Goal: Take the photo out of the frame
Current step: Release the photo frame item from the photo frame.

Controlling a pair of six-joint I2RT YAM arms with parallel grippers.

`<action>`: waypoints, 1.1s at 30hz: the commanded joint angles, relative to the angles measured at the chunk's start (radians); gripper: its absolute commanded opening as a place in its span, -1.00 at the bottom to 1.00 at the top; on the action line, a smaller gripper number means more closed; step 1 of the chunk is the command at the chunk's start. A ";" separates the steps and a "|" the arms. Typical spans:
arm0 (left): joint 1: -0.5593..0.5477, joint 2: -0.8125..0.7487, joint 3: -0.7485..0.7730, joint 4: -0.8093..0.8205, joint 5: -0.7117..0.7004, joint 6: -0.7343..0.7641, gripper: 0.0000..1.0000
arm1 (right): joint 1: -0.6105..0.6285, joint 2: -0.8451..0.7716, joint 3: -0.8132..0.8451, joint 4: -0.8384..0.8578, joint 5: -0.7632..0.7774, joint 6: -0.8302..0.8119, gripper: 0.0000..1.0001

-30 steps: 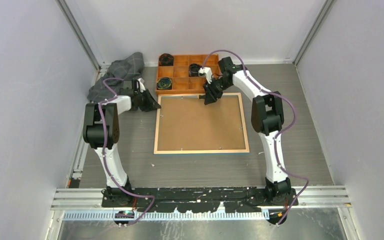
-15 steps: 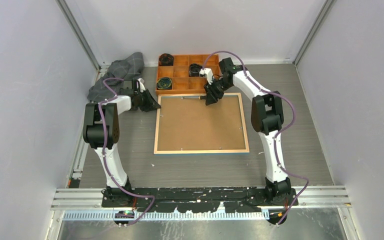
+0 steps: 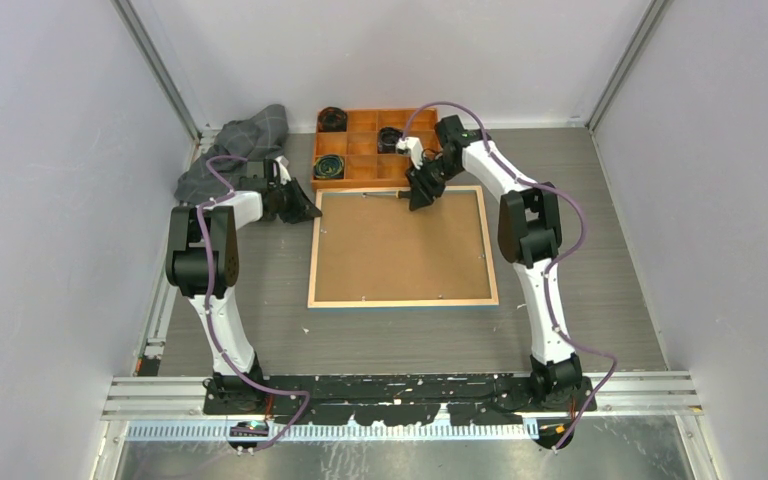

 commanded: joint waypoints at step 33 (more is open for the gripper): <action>0.000 0.082 -0.012 -0.038 -0.062 -0.017 -0.99 | -0.032 -0.066 0.033 -0.049 -0.057 -0.054 -0.99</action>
